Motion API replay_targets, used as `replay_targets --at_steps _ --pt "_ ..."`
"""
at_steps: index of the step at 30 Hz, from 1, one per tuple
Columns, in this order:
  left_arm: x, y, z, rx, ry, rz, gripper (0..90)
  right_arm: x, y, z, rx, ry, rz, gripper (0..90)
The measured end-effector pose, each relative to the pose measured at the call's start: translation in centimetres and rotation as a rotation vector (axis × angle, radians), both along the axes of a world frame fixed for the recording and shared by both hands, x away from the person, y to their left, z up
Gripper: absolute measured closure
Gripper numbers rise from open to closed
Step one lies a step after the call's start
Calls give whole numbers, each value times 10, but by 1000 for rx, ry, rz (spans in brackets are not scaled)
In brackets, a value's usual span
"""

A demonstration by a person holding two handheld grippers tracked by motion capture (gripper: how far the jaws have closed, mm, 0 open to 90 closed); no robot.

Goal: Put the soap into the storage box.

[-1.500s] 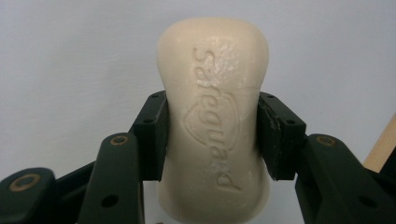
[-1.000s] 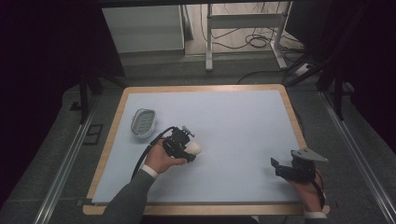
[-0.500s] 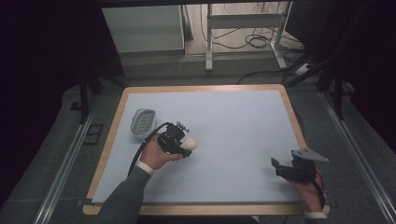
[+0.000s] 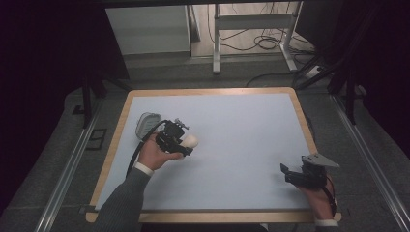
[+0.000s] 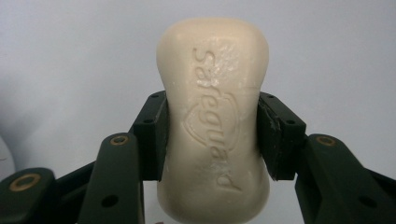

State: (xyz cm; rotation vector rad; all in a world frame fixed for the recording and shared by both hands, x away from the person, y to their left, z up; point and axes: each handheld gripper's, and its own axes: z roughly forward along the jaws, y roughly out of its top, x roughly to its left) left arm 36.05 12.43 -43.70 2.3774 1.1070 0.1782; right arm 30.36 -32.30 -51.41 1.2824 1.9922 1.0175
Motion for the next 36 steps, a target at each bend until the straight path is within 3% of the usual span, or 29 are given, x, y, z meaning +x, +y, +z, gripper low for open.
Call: replay_targets --at_steps 10,18,36 --pt "8 16 7 -20 -1 35 496 0 -1 0 -1 0 1 129" --pt "19 32 12 -5 -2 66 496 0 -1 0 -1 -8 -4 129" --pt "45 61 7 -5 38 141 496 0 -2 0 0 -4 -8 129"
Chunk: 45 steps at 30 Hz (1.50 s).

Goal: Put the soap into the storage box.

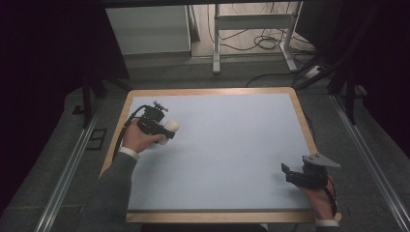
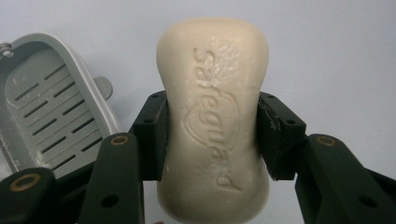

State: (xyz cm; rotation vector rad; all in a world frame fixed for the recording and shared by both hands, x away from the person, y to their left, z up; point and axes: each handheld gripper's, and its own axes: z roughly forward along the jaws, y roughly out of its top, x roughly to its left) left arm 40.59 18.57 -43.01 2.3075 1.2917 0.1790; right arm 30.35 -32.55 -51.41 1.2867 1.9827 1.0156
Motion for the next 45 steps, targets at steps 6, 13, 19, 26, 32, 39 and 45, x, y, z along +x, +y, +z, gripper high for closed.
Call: replay_targets --at_steps 6,13,19,26,32,39,45 --pt "6 7 -2 -3 11 28 496 0 0 -1 -1 2 -1 129" --pt "13 17 -5 -7 25 56 496 0 0 -1 -1 4 -2 129" --pt "19 25 -8 -20 42 74 496 1 0 -1 -3 6 -2 129" --pt "28 33 -8 -20 52 99 496 1 0 -2 -2 8 -1 129" --pt "34 43 -8 -26 55 133 496 1 -1 -2 -5 8 -3 129" --pt "42 53 -14 -24 60 183 496 1 -2 -3 -2 10 -7 129" --pt "49 57 -20 -10 78 221 496 1 -2 -4 -7 11 -7 129"
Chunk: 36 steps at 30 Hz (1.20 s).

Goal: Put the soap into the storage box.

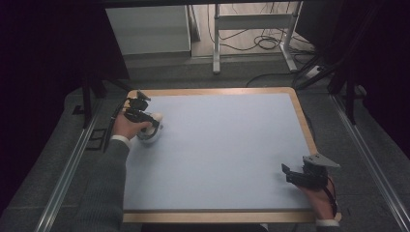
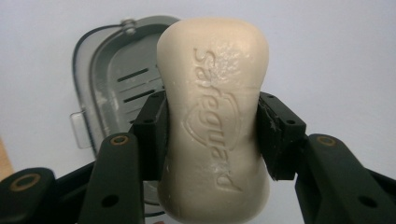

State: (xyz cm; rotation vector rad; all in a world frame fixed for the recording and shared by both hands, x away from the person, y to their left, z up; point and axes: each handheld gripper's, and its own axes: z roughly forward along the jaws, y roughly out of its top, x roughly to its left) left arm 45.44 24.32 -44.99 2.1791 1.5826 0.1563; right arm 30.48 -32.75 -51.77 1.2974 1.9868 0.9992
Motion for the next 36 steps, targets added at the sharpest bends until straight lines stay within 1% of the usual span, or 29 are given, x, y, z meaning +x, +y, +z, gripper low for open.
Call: replay_targets --at_steps 1,3,5,7,9,11,12,13,17,19,22,23,24,25,26,27,28,29,30,31,32,33,34,36 --pt "1 1 -1 -3 0 11 496 0 0 0 1 -1 -1 129" --pt "2 4 -2 -7 4 18 496 0 -1 0 0 -1 -1 129" --pt "3 7 -4 -5 7 26 496 0 -1 0 -1 -1 -1 129" --pt "3 9 -5 -1 1 37 496 0 -1 0 -1 1 0 130" --pt "3 11 -7 2 6 40 495 0 -1 -1 -2 2 -1 129" --pt "4 13 -12 3 13 52 496 1 -1 -2 -5 7 -3 129" --pt "4 13 -12 3 13 52 495 1 -1 -2 -5 7 -3 129" --pt "5 13 -15 2 17 64 496 0 0 -2 -6 5 -2 129" --pt "5 13 -18 7 13 69 495 0 0 -1 -5 3 -2 130" --pt "5 12 -19 6 22 66 495 0 -1 -2 -5 4 -4 129" --pt "4 11 -21 -4 9 78 493 0 -1 -2 -3 6 -6 130" --pt "3 11 -21 -12 11 73 467 0 -1 -2 -4 4 -5 129" --pt "3 11 -20 -25 4 69 467 0 -1 -2 -4 4 -5 129" --pt "1 10 -18 -52 -8 71 427 0 -1 -2 -3 4 -4 129" --pt "-1 9 -13 -61 -20 60 417 0 -1 -2 -4 4 -4 129" --pt "-1 9 -13 -61 -20 60 407 0 -1 -2 -4 4 -4 129" --pt "-2 8 -11 -60 -28 57 407 0 -1 -2 -5 6 -4 129" --pt "-5 6 -6 -62 -46 52 374 0 0 -2 -6 5 -2 129" --pt "-5 6 -6 -62 -46 52 362 0 0 -2 -6 5 -2 129" --pt "-9 5 -1 -62 -62 34 359 0 0 -1 -6 3 -1 129" --pt "-9 5 -1 -62 -62 34 353 0 0 -1 -6 3 -1 129" --pt "-14 2 3 -56 -81 20 345 0 0 -1 -7 3 -2 129" --pt "-14 2 3 -56 -81 20 338 0 0 -1 -7 3 -2 129" --pt "-20 -1 7 -57 -99 -1 329 0 -1 -1 -2 3 -5 130"
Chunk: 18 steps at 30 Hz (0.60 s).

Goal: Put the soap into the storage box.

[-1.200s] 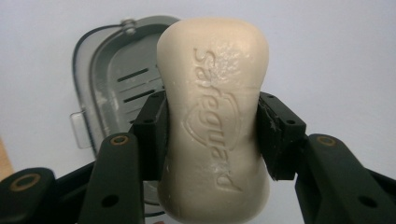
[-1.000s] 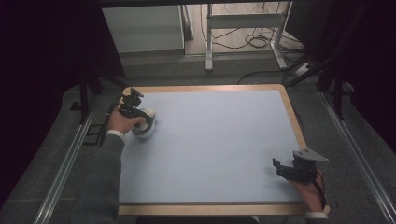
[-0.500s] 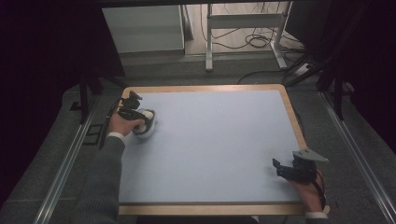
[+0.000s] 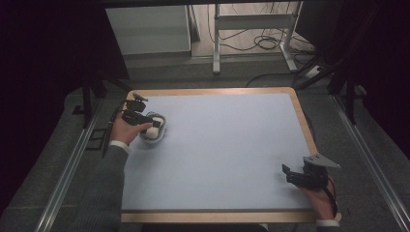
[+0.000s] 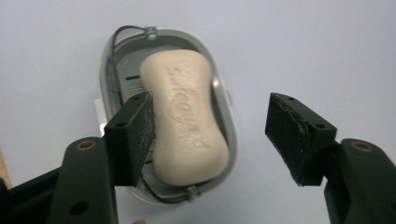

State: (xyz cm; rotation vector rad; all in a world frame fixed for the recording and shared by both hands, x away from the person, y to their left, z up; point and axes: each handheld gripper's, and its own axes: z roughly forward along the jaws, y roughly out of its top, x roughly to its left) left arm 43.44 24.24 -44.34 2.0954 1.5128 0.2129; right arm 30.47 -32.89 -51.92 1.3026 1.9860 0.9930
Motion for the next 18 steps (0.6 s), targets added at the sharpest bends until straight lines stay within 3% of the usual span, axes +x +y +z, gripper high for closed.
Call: replay_targets --at_steps 4,5,7,11,18 --pt "-13 -6 2 3 -42 -42 307 0 0 0 1 1 0 129" --pt "-21 -9 3 37 -94 -75 299 1 1 0 -1 1 5 129" --pt "-25 -11 3 48 -108 -88 293 1 2 0 -1 1 5 129" --pt "-40 -14 -1 30 -121 -124 285 2 3 0 -5 0 10 129" --pt "-68 -18 -18 9 -175 -159 292 0 2 1 -2 -6 8 129"
